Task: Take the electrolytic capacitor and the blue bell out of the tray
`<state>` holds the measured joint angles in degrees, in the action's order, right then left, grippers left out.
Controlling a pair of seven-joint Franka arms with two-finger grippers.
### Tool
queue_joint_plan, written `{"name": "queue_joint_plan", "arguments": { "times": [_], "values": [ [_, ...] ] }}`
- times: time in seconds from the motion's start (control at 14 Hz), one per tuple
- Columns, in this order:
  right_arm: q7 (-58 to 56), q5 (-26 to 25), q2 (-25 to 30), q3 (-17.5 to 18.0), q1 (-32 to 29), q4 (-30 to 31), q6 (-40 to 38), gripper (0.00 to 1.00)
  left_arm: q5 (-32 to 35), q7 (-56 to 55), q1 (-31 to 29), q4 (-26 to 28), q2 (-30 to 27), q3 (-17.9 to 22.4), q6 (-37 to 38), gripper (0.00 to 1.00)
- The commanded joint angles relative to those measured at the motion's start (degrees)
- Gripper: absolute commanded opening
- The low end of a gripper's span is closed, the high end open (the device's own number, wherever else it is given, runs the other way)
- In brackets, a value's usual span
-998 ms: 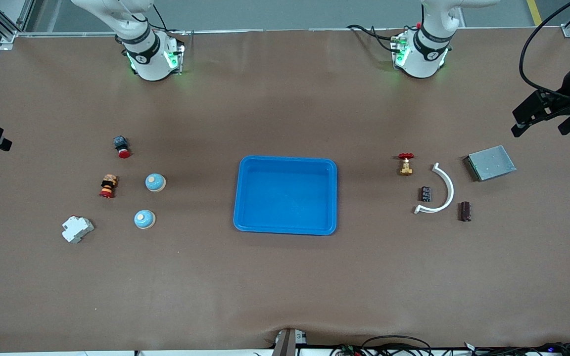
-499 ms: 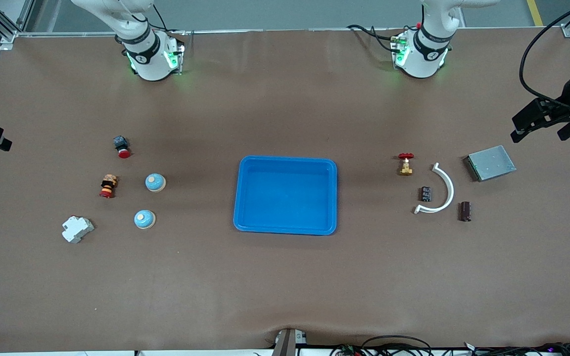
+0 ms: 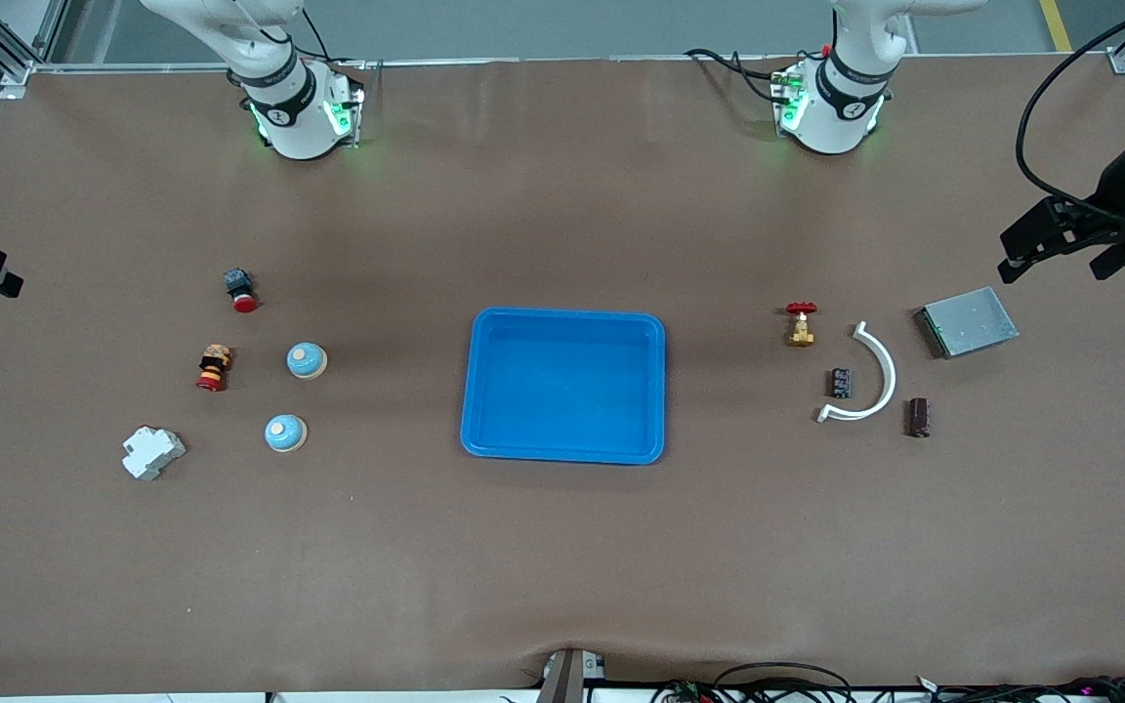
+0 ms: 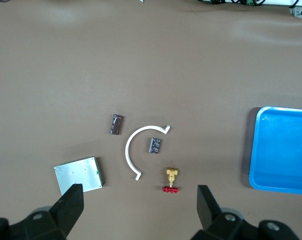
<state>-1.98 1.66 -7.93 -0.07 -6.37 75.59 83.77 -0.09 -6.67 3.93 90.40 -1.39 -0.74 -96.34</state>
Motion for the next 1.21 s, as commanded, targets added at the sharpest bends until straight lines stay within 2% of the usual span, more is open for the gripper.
{"name": "queue_joint_plan", "arguments": {
  "times": [0.0, 1.14],
  "values": [
    [-0.65, 0.53, 1.34, 0.68, -0.83, 0.96, 0.08, 1.00, -0.43, 1.05, -0.86, -1.98, 0.69, -0.31, 1.33, 1.00],
    [-0.65, 0.62, 2.13, 0.60, -0.83, 2.02, 0.17, 1.00, 0.18, 0.87, -0.59, -1.98, 1.39, -0.23, 0.98, 1.00]
  ]
}}
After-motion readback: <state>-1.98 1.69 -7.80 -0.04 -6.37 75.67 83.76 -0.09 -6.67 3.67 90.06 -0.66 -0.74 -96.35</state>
